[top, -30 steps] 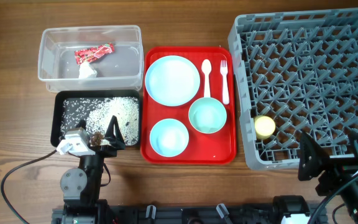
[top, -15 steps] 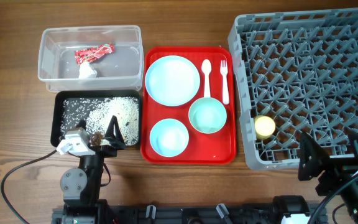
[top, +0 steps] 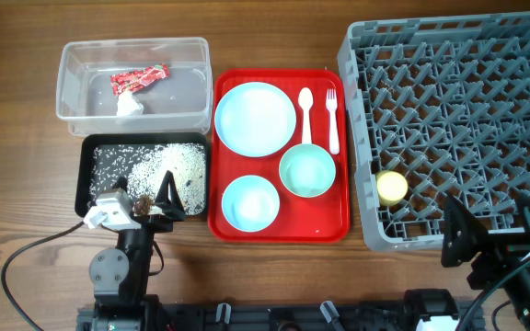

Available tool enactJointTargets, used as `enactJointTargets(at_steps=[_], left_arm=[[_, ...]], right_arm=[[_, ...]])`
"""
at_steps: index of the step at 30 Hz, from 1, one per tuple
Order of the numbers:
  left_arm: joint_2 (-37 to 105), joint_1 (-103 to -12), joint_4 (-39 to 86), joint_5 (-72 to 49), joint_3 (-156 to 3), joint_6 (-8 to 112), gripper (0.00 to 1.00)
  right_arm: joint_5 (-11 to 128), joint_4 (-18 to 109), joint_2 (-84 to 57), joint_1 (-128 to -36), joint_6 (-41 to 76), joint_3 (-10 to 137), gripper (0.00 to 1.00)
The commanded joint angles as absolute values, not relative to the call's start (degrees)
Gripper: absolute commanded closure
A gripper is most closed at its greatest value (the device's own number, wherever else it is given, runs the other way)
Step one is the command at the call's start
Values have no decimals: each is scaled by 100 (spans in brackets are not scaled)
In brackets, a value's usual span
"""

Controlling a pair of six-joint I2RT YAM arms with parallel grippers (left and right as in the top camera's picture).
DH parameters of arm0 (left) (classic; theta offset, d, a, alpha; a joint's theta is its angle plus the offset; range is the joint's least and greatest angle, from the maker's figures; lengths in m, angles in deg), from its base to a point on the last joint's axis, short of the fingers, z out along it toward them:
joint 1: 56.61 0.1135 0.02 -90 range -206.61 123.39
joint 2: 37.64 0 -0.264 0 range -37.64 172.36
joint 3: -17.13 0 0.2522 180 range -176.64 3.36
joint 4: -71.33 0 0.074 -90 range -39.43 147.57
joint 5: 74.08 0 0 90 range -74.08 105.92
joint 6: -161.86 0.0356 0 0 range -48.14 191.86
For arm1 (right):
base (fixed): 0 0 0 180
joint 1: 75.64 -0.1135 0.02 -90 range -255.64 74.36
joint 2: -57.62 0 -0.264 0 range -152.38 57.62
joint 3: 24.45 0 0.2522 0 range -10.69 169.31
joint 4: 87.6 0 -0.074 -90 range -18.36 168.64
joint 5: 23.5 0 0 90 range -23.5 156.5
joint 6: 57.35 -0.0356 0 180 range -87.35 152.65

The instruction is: Sort waste into correct bins and load items into the dishwasher rack

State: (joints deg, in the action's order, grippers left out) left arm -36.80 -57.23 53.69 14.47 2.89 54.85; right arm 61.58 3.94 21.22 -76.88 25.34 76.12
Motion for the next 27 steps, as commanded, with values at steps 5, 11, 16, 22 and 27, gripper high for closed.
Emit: enactJointTargets(at_steps=[5, 11, 16, 22, 27], left_arm=[[-3682, -5682, 5323, 1401, 303, 5495, 0], [-3682, -5682, 5323, 1401, 303, 5495, 0], [-3682, -5682, 5323, 1401, 303, 5495, 0], [-3682, -5682, 5323, 1401, 303, 5495, 0], [-3682, -5682, 5323, 1401, 303, 5495, 0]], right_arm=[[5559, 1022, 2021, -7664, 2245, 7623, 0], [5137, 589, 929, -7664, 2387, 7632, 0], [4984, 25, -409, -7823, 2387, 7632, 0], [4757, 224, -1384, -8719, 2368, 7632, 0], [5425, 316, -1963, -9836, 1954, 7614, 0]])
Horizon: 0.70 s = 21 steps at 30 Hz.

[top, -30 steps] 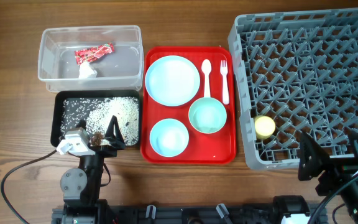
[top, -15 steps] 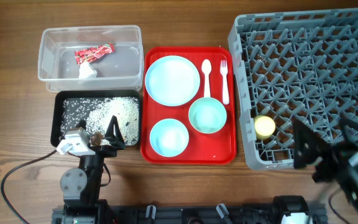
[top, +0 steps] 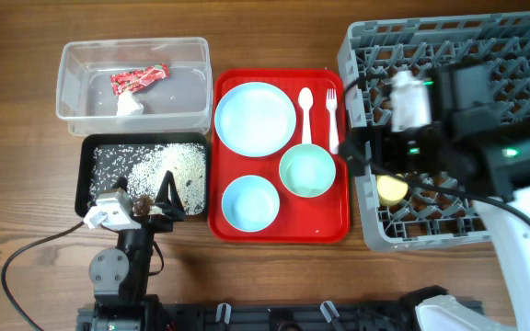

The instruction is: Sort waste into correct bins and load items into the dishwasher rack

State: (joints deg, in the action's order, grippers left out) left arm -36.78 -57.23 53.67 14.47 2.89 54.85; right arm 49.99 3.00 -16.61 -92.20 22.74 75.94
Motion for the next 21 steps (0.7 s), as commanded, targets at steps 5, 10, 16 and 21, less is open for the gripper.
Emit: enactJointTargets(at_steps=[5, 10, 16, 21], left_arm=[[-3682, -5682, 5323, 1401, 303, 5495, 0], [-3682, -5682, 5323, 1401, 303, 5495, 0], [-3682, -5682, 5323, 1401, 303, 5495, 0], [-3682, -5682, 5323, 1401, 303, 5495, 0]], right_arm=[[6179, 777, -2444, -10523, 1432, 7343, 0], [6315, 1286, -3132, -10529, 1279, 7055, 11], [7062, 1795, -4140, -10525, 1445, 6950, 32], [7283, 1990, -4842, -10525, 1815, 6950, 32]])
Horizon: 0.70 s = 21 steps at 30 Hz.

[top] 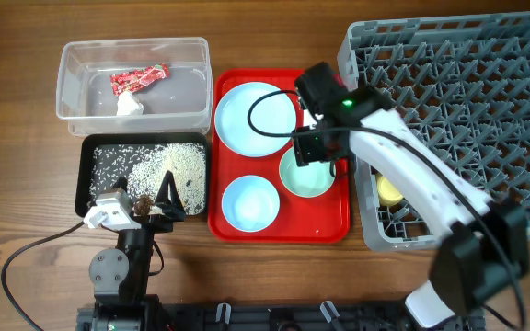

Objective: Sort waste into correct bins and load items into the dishwasher rack
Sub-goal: 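Grasp the mint bowl with right gripper and lift it into the rack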

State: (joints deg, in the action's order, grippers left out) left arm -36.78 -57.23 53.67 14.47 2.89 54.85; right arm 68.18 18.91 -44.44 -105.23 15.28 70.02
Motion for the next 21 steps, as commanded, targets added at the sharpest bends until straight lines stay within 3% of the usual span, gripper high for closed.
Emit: enactJointTargets(at_steps=[1, 6, 10, 16, 20, 21], left_arm=[[-3682, -5682, 5323, 1401, 303, 5495, 0], [-3682, -5682, 5323, 1401, 303, 5495, 0], [-3682, -5682, 5323, 1403, 303, 5495, 0], [-3682, -5682, 5323, 1401, 303, 5495, 0], [-3682, -5682, 5323, 1401, 303, 5495, 0], [-3682, -5682, 5323, 1401, 303, 5495, 0]], right_arm=[[7296, 2053, -4971, -10525, 1874, 6948, 29], [7371, 2471, -5513, -10518, 2193, 6948, 26], [7423, 2698, -5712, -10427, 2215, 6948, 30], [7250, 2648, -5714, -10341, 2392, 6950, 66], [7253, 2591, -5712, -10341, 2466, 6950, 76], [7257, 2560, -5712, -10341, 2540, 6950, 96]])
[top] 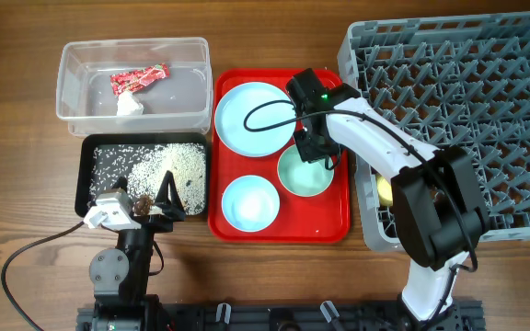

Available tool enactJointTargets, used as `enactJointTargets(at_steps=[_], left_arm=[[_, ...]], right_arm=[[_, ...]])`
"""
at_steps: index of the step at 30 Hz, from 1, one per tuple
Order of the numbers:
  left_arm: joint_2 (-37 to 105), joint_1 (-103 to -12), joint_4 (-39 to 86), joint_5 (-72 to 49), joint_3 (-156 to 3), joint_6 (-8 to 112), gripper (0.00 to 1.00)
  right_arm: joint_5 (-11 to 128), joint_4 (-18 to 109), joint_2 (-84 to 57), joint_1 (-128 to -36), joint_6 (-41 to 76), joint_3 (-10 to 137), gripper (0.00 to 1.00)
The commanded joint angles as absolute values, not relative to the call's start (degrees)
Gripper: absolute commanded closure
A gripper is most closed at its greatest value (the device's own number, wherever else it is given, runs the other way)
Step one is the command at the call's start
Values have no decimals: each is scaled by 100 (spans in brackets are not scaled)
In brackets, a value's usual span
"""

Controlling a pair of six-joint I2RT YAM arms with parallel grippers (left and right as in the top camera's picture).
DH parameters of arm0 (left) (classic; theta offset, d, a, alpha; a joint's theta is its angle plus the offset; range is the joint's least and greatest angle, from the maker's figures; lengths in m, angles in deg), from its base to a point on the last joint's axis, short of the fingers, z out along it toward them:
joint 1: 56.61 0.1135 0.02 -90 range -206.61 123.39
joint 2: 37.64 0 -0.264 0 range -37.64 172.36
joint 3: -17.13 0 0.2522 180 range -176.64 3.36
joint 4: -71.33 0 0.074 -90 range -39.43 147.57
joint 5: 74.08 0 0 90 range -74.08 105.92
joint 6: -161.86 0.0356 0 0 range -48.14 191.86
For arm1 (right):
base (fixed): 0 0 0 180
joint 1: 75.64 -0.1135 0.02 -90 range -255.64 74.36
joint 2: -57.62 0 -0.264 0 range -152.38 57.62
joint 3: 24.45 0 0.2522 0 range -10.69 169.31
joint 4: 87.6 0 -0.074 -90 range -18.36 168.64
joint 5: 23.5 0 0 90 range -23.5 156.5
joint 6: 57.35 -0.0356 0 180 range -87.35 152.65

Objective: Sort waste into correct bins and load items into the dishwasher rack
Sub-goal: 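Grasp the mint bowl with right gripper and lift it into the rack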

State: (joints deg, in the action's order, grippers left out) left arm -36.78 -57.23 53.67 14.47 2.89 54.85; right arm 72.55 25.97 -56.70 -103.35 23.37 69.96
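Observation:
On the red tray (228,225) lie a pale blue plate (251,118), a green bowl (304,176) and a small blue bowl (249,203). My right gripper (311,147) reaches down over the tray at the green bowl's far rim. It covers the spot between plate and rack, so spoon and fork are hidden. Its jaws cannot be made out from above. My left gripper (166,198) rests at the near edge of the black tray (86,175) of rice scraps. A yellow cup (386,188) sits in the grey dishwasher rack (486,101).
A clear bin (67,87) at the back left holds a red wrapper (139,78) and a crumpled white scrap (130,106). The right arm stretches across the rack's left edge. A cable loops over the wood at the front left.
The right wrist has shifted slightly left, and the arm now bends over the rack's front left corner. The gripper stays at the green bowl's far rim. The left arm has not moved.
At first the right arm sat low by the rack's front right, and the spoon and fork lay plain on the tray. Then it was raised over the rack's left part. Then its gripper was down where spoon and bowl meet, and it is still there now.

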Motion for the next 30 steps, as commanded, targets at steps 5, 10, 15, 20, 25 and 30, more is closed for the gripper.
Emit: enactJointTargets(at_steps=[5, 10, 15, 20, 25, 30], left_arm=[[-3682, -5682, 5323, 1401, 303, 5495, 0], [-3682, -5682, 5323, 1401, 303, 5495, 0], [-3682, -5682, 5323, 1401, 303, 5495, 0], [-3682, -5682, 5323, 1401, 303, 5495, 0], [-3682, -5682, 5323, 1401, 303, 5495, 0], [-3682, -5682, 5323, 1401, 303, 5495, 0]], right_arm=[[7272, 2431, -5663, -10341, 2628, 6969, 96], [7274, 2285, -5274, -10341, 2625, 6972, 96], [7268, 2235, -4470, -10341, 2490, 6972, 96], [7030, 2294, -3253, -10339, 2435, 6991, 96], [9615, 2154, -2048, -10199, 484, 7002, 96], [12229, 1815, -1375, -9898, -349, 6998, 96]])
